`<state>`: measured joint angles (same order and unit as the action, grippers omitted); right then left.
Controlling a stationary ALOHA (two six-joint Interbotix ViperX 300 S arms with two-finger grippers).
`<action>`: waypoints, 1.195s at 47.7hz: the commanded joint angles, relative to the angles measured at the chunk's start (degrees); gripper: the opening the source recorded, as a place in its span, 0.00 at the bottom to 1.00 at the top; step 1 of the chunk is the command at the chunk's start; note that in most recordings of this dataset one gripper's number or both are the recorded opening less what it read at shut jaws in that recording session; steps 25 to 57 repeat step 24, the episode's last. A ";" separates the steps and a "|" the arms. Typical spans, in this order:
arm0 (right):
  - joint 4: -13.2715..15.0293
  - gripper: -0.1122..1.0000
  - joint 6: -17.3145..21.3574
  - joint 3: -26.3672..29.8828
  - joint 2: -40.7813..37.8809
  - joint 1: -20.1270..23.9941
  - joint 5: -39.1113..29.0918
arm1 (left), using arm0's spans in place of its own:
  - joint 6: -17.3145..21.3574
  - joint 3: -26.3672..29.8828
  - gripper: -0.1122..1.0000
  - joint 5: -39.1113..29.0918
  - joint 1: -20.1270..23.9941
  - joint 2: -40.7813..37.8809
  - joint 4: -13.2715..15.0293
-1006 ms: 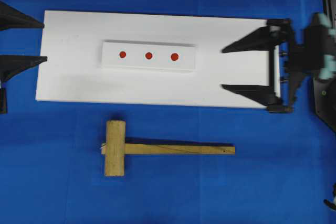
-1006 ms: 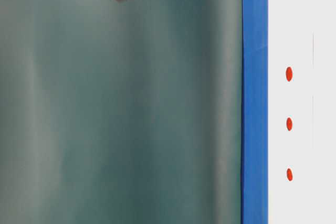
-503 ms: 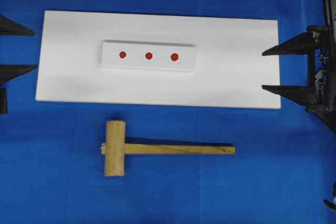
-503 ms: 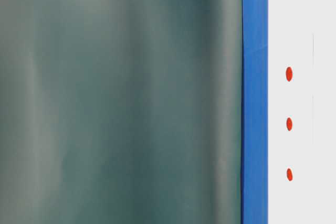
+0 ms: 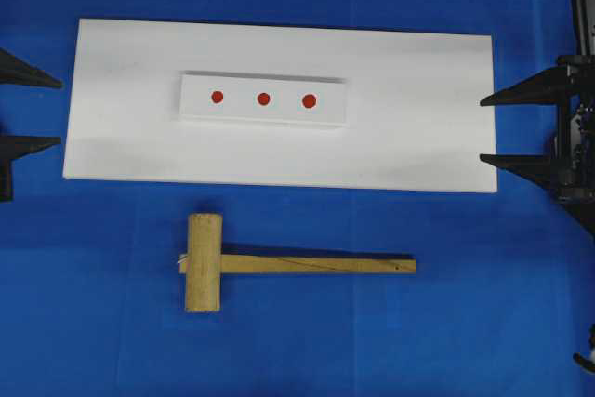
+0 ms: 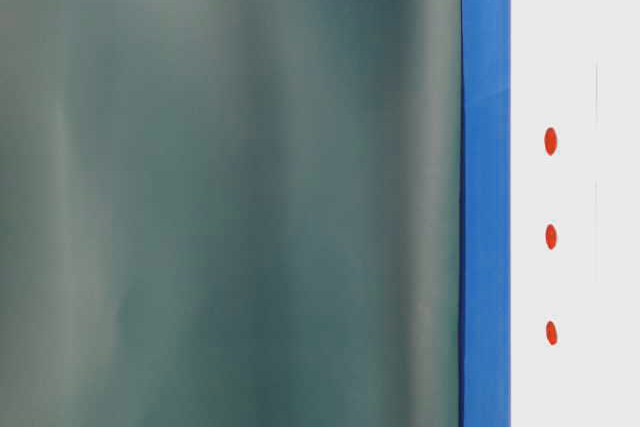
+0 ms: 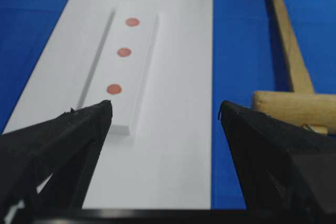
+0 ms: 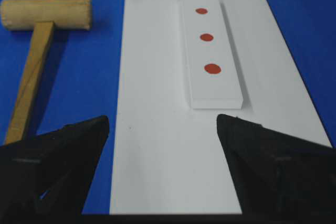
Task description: Hit the mark with a hammer.
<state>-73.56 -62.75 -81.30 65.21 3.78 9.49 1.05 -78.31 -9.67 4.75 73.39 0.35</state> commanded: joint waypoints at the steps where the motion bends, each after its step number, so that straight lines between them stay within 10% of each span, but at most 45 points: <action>1: -0.09 0.82 0.09 0.70 -0.44 -0.09 0.26 | 0.18 0.62 0.83 0.35 -0.26 -0.35 0.00; 57: -0.09 0.82 0.09 0.70 -0.44 -0.09 0.53 | 0.18 0.70 0.83 0.35 -0.26 -0.35 0.00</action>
